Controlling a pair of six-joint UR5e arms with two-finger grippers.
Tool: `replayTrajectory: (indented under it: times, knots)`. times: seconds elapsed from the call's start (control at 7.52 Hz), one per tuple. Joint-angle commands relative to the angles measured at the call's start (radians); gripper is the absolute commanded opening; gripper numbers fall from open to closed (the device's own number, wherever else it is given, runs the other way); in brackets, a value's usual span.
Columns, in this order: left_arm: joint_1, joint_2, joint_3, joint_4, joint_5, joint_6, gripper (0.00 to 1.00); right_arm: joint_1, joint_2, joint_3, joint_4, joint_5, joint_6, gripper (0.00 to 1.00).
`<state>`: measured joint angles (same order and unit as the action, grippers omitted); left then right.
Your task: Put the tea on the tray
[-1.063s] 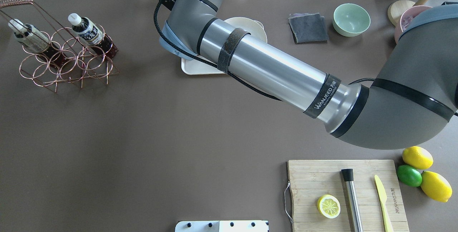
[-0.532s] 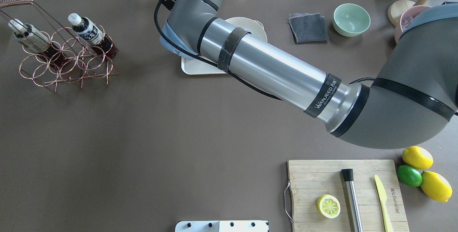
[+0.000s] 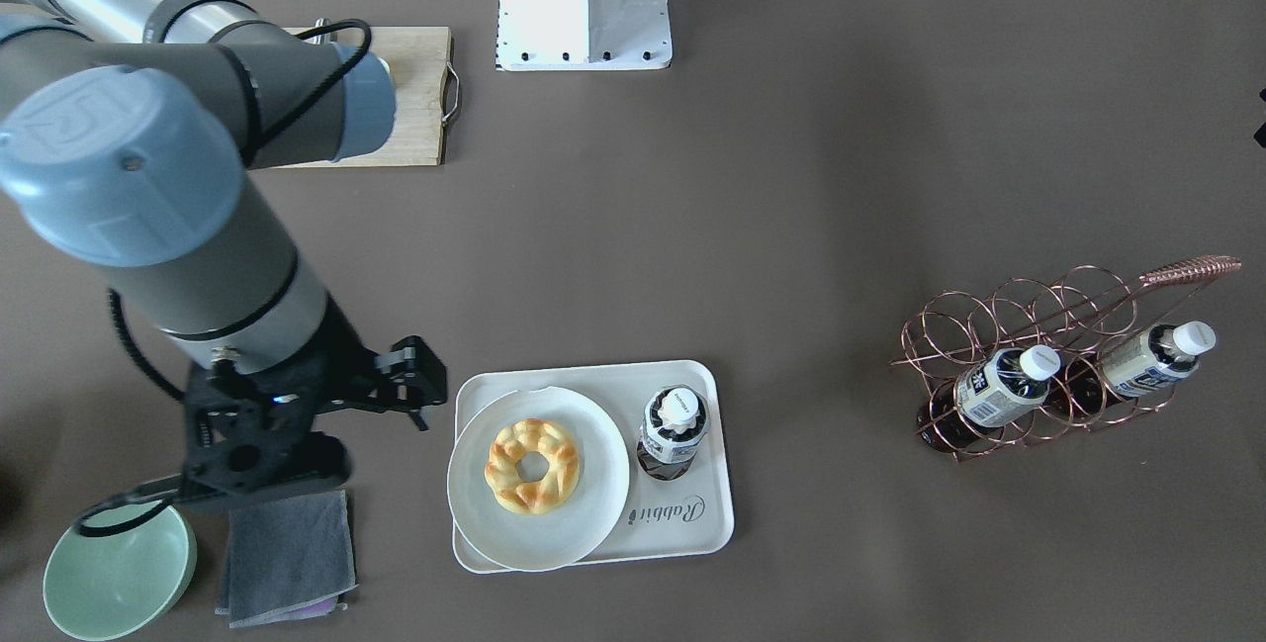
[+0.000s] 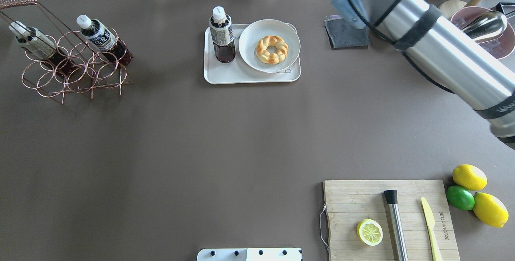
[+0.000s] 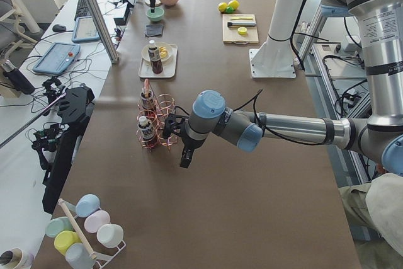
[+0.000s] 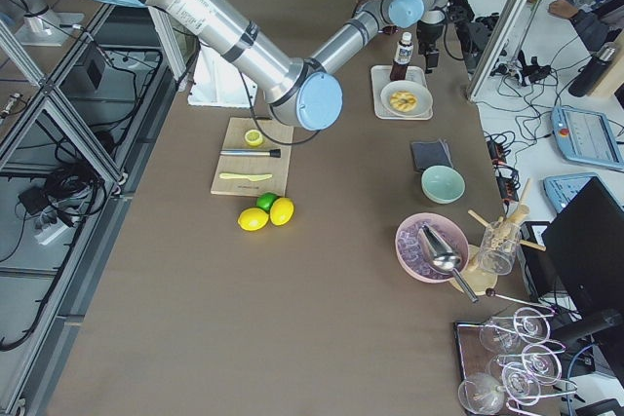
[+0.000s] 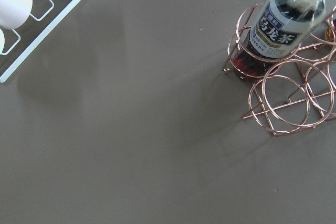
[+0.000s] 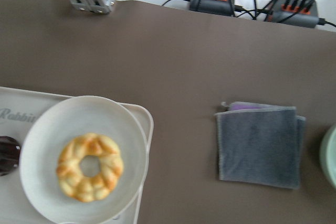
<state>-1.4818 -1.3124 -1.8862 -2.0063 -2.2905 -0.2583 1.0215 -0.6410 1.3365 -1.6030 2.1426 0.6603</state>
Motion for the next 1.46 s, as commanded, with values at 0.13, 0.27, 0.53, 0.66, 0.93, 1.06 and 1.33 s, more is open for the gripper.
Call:
replayTrajectory:
  times: [0.13,0.27,0.53,0.66,0.93,1.06,1.33]
  knots:
    - [-0.07,-0.005,0.047,-0.005,-0.095,0.062,0.96,0.297,-0.519,0.202,0.008,0.114,-0.522,1.0]
    - [-0.174,0.013,0.014,-0.003,-0.154,0.12,0.96,0.375,-0.62,0.202,0.012,0.112,-0.68,1.0]
    - [-0.212,0.039,0.041,0.001,-0.166,0.16,0.97,0.48,-0.762,0.207,0.012,0.111,-0.748,1.0]
    - [-0.198,0.038,0.05,0.004,-0.165,0.16,0.97,0.503,-0.828,0.22,0.012,0.111,-0.749,1.0]
    - [-0.169,0.022,0.044,0.038,-0.144,0.154,0.97,0.566,-0.906,0.204,0.011,0.138,-0.838,1.0]
    - [-0.146,0.0,0.067,0.069,-0.129,0.154,0.97,0.619,-0.94,0.207,0.012,0.181,-0.853,1.0]
    - [-0.111,-0.042,0.088,0.144,-0.019,0.163,0.97,0.635,-0.942,0.217,0.012,0.177,-0.855,1.0]
